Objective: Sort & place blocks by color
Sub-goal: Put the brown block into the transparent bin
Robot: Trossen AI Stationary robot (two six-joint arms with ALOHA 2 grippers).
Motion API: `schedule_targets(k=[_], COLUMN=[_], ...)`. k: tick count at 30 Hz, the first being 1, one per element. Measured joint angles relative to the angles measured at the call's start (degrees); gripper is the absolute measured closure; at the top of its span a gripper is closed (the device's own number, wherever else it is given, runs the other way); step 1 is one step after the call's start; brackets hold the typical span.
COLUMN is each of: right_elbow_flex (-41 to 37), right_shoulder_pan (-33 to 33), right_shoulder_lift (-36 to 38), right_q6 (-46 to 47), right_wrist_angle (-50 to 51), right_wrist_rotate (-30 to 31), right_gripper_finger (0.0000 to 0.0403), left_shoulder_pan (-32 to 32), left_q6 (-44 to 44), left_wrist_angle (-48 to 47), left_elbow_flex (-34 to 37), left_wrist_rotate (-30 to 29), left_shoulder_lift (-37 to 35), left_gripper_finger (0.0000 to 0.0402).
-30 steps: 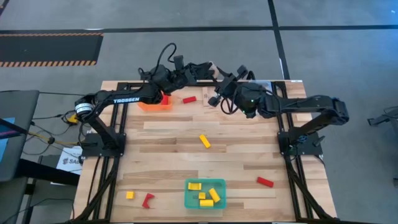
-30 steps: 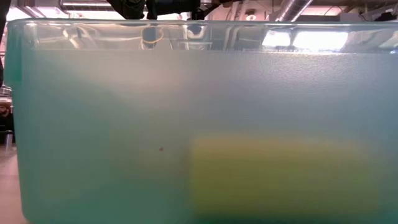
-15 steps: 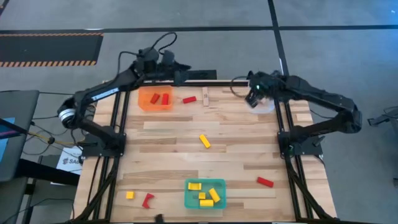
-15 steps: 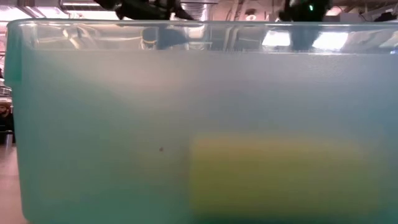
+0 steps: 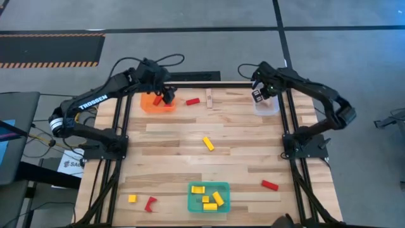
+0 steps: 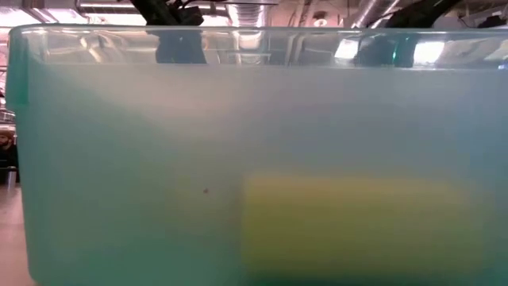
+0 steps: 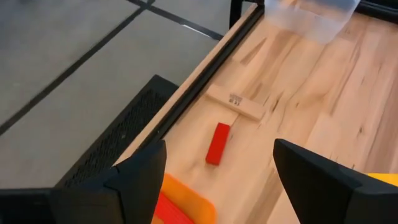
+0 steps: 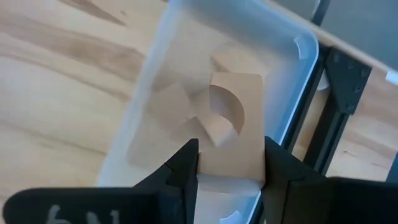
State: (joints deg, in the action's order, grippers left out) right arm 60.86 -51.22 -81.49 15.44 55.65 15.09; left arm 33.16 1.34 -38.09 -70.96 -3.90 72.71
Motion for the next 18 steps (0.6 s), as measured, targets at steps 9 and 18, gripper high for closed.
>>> schedule_targets(k=[9, 18], right_elbow_flex=[0.0, 0.0], right_shoulder_pan=[-2.2, -3.3], right_shoulder_lift=[-8.3, -14.8], right_q6=[2.5, 2.7], right_wrist_angle=[-11.0, -11.8], right_wrist_rotate=[0.1, -2.0], right_gripper_finger=[0.0275, 0.0253], left_shoulder_pan=[-0.6, -0.6], left_q6=[0.0, 0.0], left_wrist_angle=[0.0, 0.0], left_elbow_flex=[0.0, 0.0], left_wrist_rotate=[-0.4, -0.5], left_shoulder_lift=[0.0, 0.0], left_gripper_finger=[0.0121, 0.0121])
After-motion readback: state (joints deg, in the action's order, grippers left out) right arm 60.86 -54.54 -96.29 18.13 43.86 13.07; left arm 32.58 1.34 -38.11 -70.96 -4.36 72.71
